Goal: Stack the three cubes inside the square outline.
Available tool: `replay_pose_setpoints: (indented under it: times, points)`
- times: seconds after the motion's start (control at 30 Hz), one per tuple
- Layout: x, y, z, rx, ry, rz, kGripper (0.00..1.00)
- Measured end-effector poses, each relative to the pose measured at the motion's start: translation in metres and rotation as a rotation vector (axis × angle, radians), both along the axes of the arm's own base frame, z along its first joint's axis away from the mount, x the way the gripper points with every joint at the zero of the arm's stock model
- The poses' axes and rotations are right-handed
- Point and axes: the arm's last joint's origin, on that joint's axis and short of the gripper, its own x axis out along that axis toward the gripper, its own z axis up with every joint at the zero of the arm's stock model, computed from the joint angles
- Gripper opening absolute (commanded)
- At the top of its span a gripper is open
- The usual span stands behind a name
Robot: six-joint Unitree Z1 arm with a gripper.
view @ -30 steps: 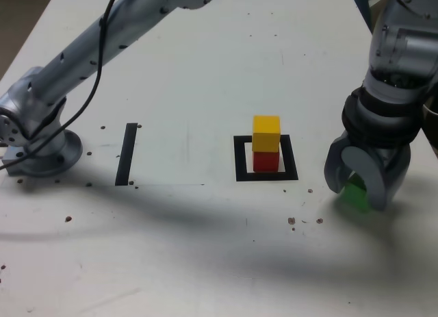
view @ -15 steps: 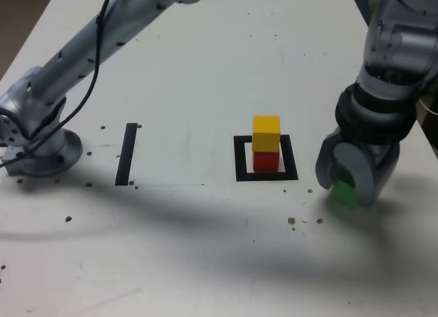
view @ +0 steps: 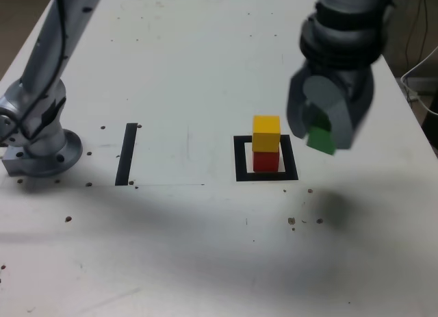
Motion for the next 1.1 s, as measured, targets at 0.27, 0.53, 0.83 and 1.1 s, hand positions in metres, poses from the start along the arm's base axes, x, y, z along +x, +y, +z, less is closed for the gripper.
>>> replay_pose_setpoints:
  times: [0.27, 0.53, 0.83, 1.1]
  points:
    - [-0.038, 0.028, 0.011, 0.008, 0.031, 0.202, 0.04]
    - [-0.059, 0.051, 0.015, 0.003, 0.034, 0.313, 0.04]
    - [-0.059, 0.054, 0.003, -0.053, 0.041, 0.343, 0.05]
    - [-0.058, 0.055, 0.0, -0.061, 0.043, 0.356, 0.05]
